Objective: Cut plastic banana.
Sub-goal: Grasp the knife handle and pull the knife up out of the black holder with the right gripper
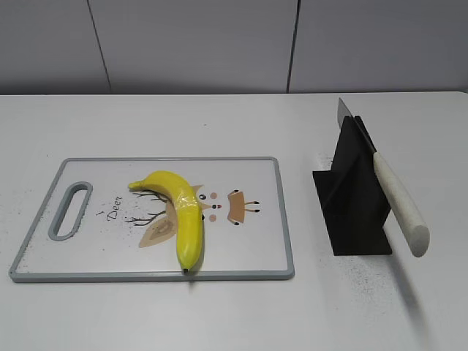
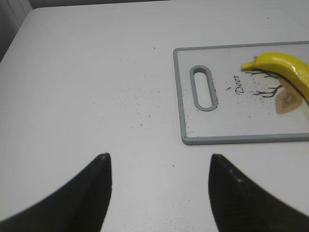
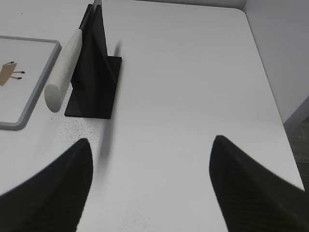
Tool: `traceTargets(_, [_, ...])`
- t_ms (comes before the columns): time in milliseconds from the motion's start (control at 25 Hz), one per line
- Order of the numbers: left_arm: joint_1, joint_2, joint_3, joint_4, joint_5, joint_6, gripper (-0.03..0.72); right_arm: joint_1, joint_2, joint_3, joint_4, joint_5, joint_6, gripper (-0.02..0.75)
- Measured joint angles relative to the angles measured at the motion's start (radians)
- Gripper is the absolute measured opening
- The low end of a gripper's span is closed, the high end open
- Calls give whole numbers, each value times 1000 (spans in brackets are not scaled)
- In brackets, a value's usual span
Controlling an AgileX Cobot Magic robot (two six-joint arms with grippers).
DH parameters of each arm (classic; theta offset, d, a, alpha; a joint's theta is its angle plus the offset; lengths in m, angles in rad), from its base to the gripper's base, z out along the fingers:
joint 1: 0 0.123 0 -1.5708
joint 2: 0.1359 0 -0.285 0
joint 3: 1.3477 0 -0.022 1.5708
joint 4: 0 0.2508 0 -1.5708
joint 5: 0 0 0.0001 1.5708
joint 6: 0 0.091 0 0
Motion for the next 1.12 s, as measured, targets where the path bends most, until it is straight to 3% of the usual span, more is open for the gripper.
traceTargets(1120, [0,0,0,-1,0,0,594,0,0,0,0,0,0,572])
